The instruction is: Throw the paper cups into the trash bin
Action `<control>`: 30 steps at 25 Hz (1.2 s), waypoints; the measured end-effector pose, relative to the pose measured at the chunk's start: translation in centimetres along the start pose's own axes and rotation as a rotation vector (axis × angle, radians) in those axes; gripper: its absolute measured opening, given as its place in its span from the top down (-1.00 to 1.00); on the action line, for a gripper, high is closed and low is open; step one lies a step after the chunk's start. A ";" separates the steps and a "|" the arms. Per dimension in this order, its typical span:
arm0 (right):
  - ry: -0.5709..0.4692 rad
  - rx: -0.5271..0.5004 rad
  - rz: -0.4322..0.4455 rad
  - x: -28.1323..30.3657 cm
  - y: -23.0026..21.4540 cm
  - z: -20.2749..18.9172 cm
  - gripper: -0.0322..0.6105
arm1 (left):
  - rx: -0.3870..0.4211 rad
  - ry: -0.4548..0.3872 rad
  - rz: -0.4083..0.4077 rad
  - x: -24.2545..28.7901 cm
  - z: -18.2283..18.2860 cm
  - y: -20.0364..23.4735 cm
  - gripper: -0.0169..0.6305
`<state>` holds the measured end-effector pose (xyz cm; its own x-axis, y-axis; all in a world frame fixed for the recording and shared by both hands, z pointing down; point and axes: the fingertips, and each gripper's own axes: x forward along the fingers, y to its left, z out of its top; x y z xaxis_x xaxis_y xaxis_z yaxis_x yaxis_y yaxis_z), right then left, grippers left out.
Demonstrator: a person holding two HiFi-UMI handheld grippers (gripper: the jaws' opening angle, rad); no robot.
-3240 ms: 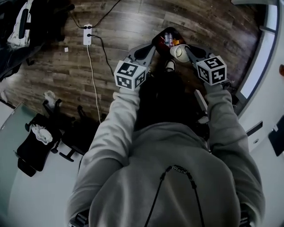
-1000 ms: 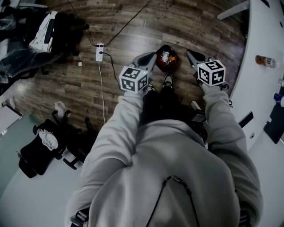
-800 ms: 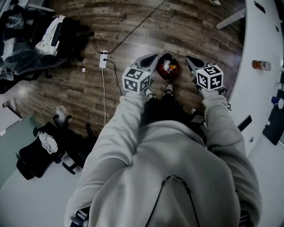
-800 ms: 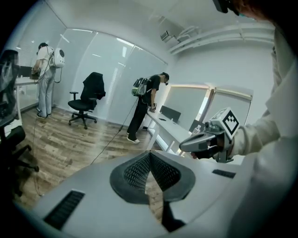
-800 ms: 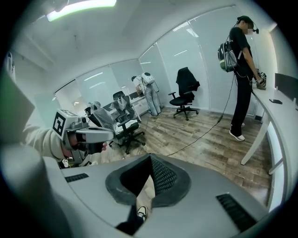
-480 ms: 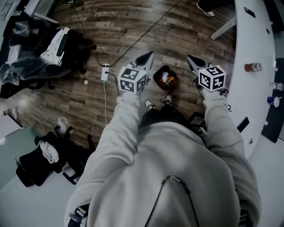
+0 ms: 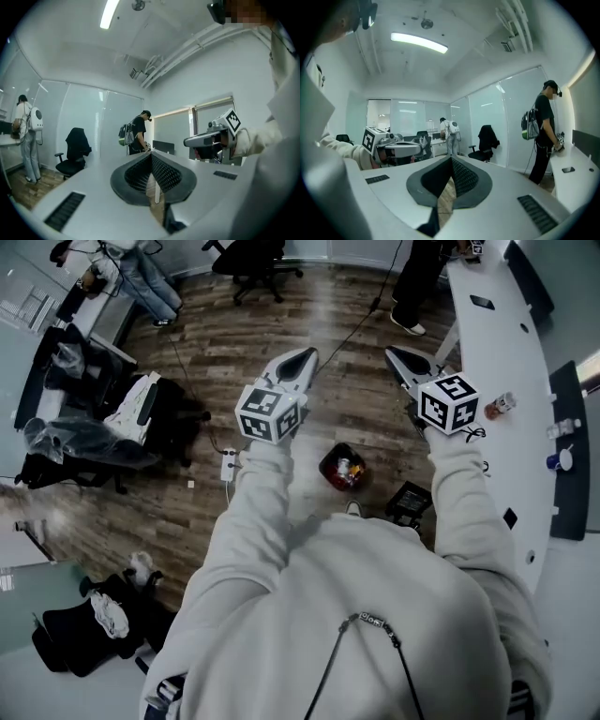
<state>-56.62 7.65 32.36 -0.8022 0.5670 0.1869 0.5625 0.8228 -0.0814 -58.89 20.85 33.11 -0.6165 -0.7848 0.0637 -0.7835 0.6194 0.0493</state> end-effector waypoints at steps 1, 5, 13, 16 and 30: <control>-0.028 -0.026 0.005 -0.2 0.1 1.7 0.84 | 0.013 -0.012 -0.007 0.1 1.1 -0.2 0.95; -0.080 -0.079 0.035 0.4 1.3 5.3 0.84 | 0.021 -0.041 -0.006 -0.6 3.6 0.3 0.95; -0.062 -0.089 0.080 1.6 2.3 4.2 0.84 | 0.030 -0.080 0.021 -1.5 4.6 0.9 0.95; -0.061 -0.090 0.098 2.0 2.6 4.3 0.84 | 0.017 -0.069 0.020 -1.7 3.9 1.3 0.95; -0.045 -0.107 0.136 4.0 3.5 4.3 0.84 | 0.050 -0.032 0.036 -2.6 3.3 3.3 0.95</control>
<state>-58.72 12.96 28.61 -0.7239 0.6762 0.1368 0.6828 0.7306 0.0018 -60.13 24.86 29.79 -0.6462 -0.7625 0.0327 -0.7630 0.6464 -0.0024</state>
